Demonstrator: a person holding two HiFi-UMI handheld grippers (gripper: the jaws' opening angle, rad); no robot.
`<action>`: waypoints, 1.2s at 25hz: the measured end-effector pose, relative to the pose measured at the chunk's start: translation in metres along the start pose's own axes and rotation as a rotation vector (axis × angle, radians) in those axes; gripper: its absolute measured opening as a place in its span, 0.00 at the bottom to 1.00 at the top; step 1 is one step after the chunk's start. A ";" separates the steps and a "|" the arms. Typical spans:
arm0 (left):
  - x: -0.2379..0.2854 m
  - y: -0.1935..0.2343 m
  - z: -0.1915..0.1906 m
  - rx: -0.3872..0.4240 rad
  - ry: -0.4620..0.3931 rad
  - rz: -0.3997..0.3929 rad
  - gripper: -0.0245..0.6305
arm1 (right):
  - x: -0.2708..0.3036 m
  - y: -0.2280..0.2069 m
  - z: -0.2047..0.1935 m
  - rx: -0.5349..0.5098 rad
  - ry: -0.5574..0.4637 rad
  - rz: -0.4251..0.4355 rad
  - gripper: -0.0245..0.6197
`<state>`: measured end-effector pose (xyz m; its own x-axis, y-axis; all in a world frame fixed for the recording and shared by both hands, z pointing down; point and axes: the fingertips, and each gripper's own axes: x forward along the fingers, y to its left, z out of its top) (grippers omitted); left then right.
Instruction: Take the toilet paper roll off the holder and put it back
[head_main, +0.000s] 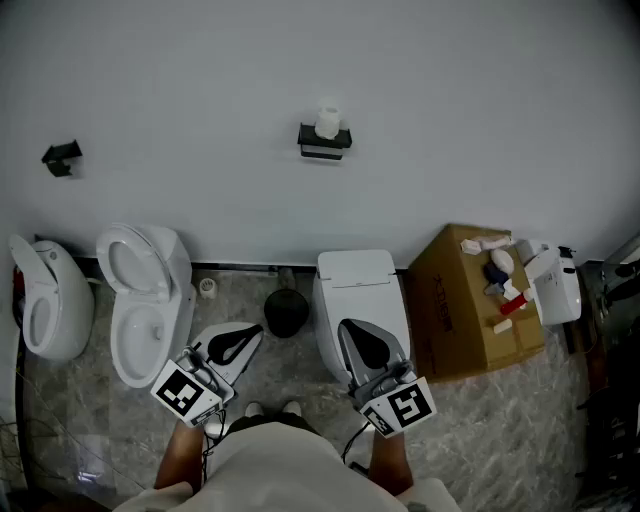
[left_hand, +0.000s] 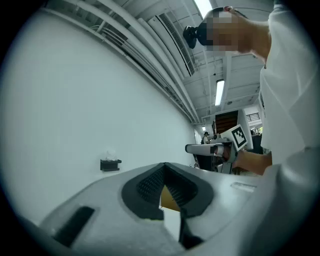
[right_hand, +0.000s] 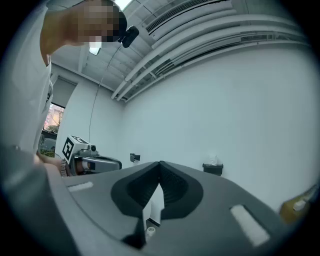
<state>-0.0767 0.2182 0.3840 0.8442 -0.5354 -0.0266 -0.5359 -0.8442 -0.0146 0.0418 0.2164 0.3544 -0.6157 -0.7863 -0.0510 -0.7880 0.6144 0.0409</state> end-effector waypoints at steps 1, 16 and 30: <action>0.000 -0.001 0.001 -0.001 -0.004 -0.002 0.04 | -0.001 0.000 0.000 -0.001 0.001 0.002 0.05; 0.004 -0.007 0.005 -0.007 -0.023 -0.026 0.04 | -0.003 0.002 -0.003 -0.001 0.011 0.005 0.05; 0.005 -0.001 0.003 -0.023 -0.027 -0.020 0.04 | -0.001 -0.006 -0.005 0.003 0.014 -0.002 0.05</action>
<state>-0.0721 0.2169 0.3806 0.8541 -0.5174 -0.0538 -0.5178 -0.8555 0.0080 0.0468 0.2134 0.3593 -0.6144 -0.7881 -0.0374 -0.7890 0.6133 0.0378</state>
